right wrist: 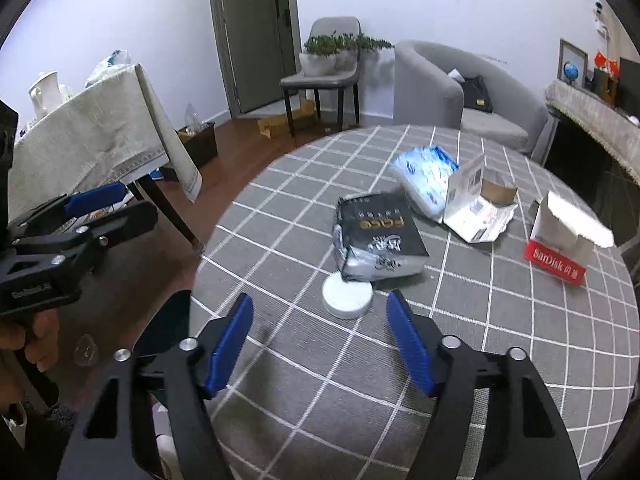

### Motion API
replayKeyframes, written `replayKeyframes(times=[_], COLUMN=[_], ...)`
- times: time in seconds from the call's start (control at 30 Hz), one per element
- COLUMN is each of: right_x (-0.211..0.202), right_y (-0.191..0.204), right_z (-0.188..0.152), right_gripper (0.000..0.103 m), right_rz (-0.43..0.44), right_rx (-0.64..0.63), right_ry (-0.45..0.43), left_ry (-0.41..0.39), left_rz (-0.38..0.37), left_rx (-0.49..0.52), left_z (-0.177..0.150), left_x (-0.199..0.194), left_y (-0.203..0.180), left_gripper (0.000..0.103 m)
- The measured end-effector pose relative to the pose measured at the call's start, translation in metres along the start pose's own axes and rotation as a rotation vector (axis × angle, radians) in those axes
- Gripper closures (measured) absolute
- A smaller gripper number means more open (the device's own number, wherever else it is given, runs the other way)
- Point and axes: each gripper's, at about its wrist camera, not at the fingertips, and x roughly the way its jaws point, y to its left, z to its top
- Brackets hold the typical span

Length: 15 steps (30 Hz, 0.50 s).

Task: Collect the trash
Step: 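Move both open tools back over the table toward the remaining trash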

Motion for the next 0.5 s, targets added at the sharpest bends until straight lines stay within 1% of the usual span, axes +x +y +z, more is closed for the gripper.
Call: replayKeyframes(times=[0.1,0.23,0.3,0.5], right_x=[0.008,0.015,0.018,0.022], right_y=[-0.004,-0.004,-0.005,-0.01], right_z=[0.001,0.006,0.008,0.013], right_gripper=[0.044,0.049,0.051,0.064], right_rz=[0.016,0.009,0.003,0.005], right_rx=[0.019,0.009,0.006,-0.009], right_ry=[0.029,0.055,0.063,0.075], left_ry=[0.004,0.009,0.011,0.021], left_rz=[-0.013,-0.028,-0.033,-0.059], left_rx=[0.0,0.002,0.005,0.014], left_z=[0.002,0.005,0.007,0.012], left_x=[0.006,0.015,0.019,0.031], left_y=[-0.004,-0.008,-0.01,-0.019], left_gripper=[0.019,0.019,0.019,0.019])
